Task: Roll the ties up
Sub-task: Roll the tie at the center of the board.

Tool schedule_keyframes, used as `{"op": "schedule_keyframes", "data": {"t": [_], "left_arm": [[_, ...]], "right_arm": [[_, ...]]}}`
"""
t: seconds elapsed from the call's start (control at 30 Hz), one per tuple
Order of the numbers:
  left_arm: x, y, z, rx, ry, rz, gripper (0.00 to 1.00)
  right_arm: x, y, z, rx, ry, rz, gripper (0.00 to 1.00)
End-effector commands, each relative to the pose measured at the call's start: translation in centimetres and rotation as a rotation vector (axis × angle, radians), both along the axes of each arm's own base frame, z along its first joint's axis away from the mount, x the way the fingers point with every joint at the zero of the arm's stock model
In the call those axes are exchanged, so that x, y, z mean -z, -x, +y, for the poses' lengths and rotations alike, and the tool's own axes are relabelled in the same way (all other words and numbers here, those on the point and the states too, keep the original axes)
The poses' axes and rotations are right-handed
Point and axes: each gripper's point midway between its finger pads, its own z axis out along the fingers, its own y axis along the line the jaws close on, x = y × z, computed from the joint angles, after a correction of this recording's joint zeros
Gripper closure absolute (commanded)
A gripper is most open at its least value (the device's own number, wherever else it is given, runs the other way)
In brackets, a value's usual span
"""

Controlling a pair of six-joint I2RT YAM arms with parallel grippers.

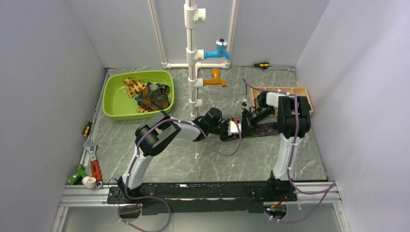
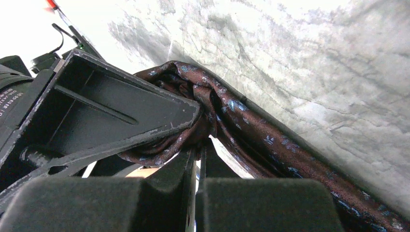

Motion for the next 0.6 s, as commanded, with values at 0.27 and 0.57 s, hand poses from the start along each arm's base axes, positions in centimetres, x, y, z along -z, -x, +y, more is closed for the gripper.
{"op": "schedule_keyframes", "data": {"t": [0.27,0.57], "left_arm": [[6.2,3.7,5.9,0.017,-0.251,0.336,0.85],[7.0,6.0,9.7,0.062,-0.339,0.419,0.89]], "right_arm": [[-4.5,-1.7,-0.3,-0.097,-0.013,-0.221,0.77],[-4.3,-0.3,-4.7,-0.114,0.138,-0.267,0.77]]}}
